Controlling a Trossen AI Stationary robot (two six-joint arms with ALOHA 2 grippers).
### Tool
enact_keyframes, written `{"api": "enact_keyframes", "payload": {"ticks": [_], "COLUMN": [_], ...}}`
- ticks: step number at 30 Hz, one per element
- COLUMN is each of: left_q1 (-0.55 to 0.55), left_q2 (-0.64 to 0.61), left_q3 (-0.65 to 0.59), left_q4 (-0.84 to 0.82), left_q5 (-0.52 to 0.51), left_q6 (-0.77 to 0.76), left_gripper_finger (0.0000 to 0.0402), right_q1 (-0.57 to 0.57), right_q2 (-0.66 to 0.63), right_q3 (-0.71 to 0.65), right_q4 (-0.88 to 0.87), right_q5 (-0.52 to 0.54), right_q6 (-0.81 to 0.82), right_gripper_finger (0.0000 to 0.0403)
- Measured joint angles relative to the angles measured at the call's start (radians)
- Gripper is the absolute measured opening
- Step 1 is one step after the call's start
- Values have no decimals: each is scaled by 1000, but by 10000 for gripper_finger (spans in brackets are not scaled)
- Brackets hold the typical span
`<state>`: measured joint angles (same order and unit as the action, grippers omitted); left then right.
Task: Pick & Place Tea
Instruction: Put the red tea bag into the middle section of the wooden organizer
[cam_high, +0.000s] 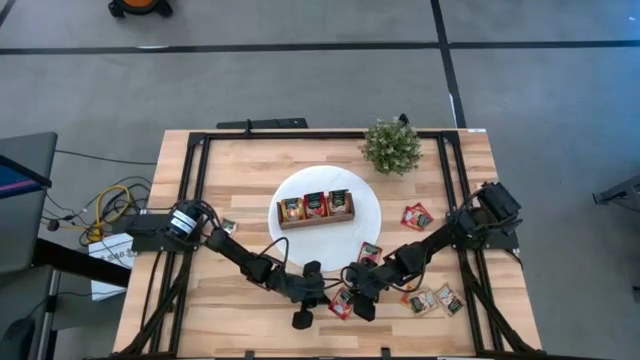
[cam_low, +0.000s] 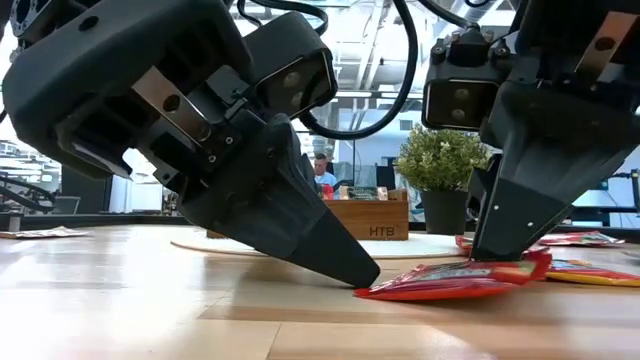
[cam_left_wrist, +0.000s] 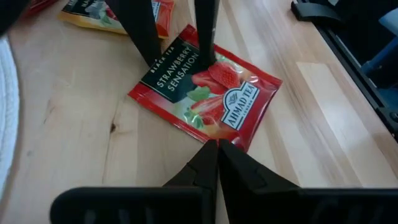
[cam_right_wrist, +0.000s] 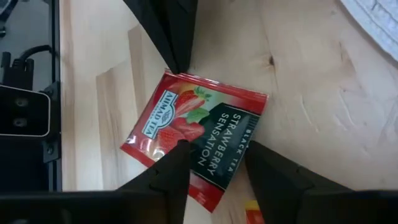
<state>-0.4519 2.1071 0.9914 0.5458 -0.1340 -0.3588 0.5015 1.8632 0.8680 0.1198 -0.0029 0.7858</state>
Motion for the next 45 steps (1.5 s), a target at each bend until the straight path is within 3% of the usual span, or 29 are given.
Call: {"api": "enact_keyframes", "payload": {"ticks": [8, 10, 15, 18, 24, 30, 33, 40, 45], "left_q1": [0, 0, -7, -35, -121, -220, -240, -249, -249], "left_q2": [0, -10, -103, -210, -387, -423, -412, -404, -404], "left_q3": [0, -1, -4, -1, -2, -2, -2, -6, -6], "left_q4": [4, -5, -144, -330, -746, -1009, -1034, -1045, -1044], "left_q5": [-62, -102, -218, -305, -536, -689, -709, -717, -718], "left_q6": [1, 2, 27, -5, -235, -477, -539, -552, -552], "left_gripper_finger": [9, 9, 9, 9, 9, 9, 9, 9, 9], "right_q1": [0, 0, 1, 2, -20, -120, -199, -377, -447], "right_q2": [-1, -1, -3, -32, -132, -190, -190, -171, -173], "right_q3": [-3, -3, -4, 2, 44, 163, 224, 275, 277], "right_q4": [-8, -8, 3, 12, -20, -219, -293, -308, -306], "right_q5": [1, 1, 6, 30, 145, 337, 402, 395, 381], "right_q6": [-87, -111, -157, -191, -340, -538, -649, -906, -991], "right_gripper_finger": [22, 7, 2, 1, 0, 0, 0, 0, 0]}}
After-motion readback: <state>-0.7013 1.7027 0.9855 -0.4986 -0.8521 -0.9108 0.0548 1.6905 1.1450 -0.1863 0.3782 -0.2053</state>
